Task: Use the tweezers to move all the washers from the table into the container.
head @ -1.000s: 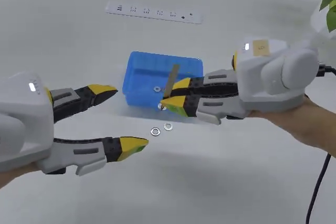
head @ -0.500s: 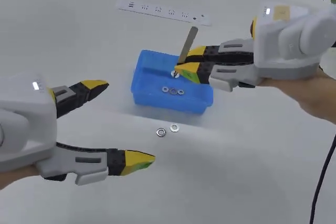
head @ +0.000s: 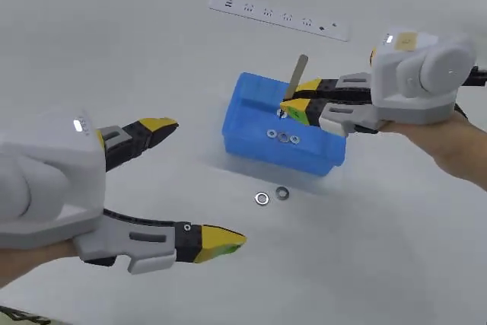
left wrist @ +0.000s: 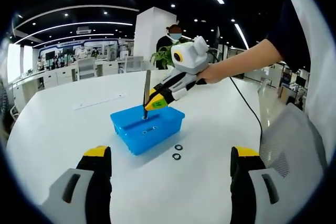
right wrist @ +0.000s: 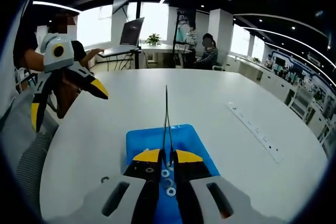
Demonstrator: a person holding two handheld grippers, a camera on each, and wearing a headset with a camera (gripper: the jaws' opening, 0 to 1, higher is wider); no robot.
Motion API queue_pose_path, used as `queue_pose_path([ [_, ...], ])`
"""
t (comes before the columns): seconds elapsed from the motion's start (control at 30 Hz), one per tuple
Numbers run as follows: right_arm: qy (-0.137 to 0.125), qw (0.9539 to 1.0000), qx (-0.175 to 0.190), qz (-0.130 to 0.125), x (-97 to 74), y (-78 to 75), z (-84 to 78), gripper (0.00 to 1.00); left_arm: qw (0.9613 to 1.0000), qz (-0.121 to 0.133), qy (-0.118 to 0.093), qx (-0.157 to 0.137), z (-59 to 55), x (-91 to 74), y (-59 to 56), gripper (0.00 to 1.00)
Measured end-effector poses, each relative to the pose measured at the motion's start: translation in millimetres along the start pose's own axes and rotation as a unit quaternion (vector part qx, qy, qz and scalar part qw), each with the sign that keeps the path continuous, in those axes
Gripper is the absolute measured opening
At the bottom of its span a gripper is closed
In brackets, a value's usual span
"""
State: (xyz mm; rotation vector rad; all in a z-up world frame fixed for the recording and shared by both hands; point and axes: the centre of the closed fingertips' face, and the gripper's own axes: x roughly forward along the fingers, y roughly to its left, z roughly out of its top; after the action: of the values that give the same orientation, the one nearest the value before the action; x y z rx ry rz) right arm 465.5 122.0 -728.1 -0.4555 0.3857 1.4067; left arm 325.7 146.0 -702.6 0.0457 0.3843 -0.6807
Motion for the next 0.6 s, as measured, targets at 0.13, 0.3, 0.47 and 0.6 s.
queue_pose_path([
  [0.13, 0.015, 0.9999, -0.002, 0.001, 9.2, -0.4, -12.9, 0.09, 1.0000, 0.003, 0.007, -0.001, -3.4, -0.9, 2.0, 0.99],
  [0.3, 0.035, 0.9992, -0.017, 0.011, 13.7, 2.1, -26.2, 0.09, 0.9998, 0.002, 0.017, -0.006, -9.4, 1.2, 1.0, 0.99],
  [0.47, 0.038, 0.9989, -0.023, 0.016, 13.9, 3.8, -30.0, 0.10, 0.9999, 0.002, 0.014, -0.008, -7.5, 5.8, 1.2, 0.99],
  [0.6, 0.033, 0.9992, -0.020, 0.014, 14.0, 3.5, -27.5, 0.10, 0.9999, -0.001, 0.014, -0.007, -5.5, 8.7, 1.7, 0.99],
])
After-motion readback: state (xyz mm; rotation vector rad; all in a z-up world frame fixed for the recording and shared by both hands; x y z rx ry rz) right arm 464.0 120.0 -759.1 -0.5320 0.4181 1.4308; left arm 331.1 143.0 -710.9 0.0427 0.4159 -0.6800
